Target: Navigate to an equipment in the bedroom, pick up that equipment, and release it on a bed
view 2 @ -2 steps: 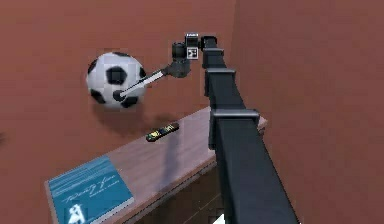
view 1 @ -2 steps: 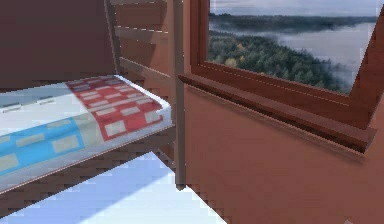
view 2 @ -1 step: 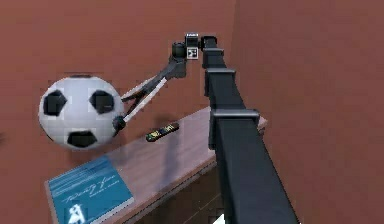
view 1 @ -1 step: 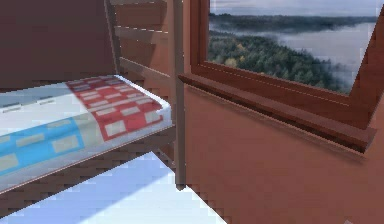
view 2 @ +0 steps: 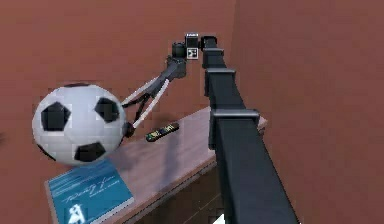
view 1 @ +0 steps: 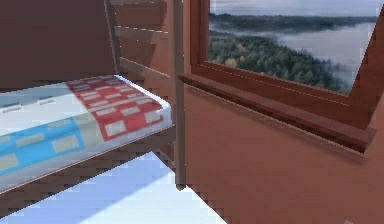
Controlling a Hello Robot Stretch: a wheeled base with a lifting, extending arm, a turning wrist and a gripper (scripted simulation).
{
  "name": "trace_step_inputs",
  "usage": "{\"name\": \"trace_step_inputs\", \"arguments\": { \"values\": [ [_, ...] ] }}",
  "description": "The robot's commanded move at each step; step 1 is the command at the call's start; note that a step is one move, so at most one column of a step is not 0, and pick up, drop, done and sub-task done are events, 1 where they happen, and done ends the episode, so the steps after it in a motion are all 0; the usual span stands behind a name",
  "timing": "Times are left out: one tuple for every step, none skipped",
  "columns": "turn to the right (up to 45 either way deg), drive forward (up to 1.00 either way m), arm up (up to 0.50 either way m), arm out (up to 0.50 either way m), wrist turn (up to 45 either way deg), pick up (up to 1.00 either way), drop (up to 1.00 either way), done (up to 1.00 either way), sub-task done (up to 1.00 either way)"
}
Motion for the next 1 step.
{"name": "trace_step_inputs", "arguments": {
  "values": [
    [0.0, 0.00, 0.00, -0.46, 0.0, 0.00, 0.00, 0.00, 0.00]
  ]
}}
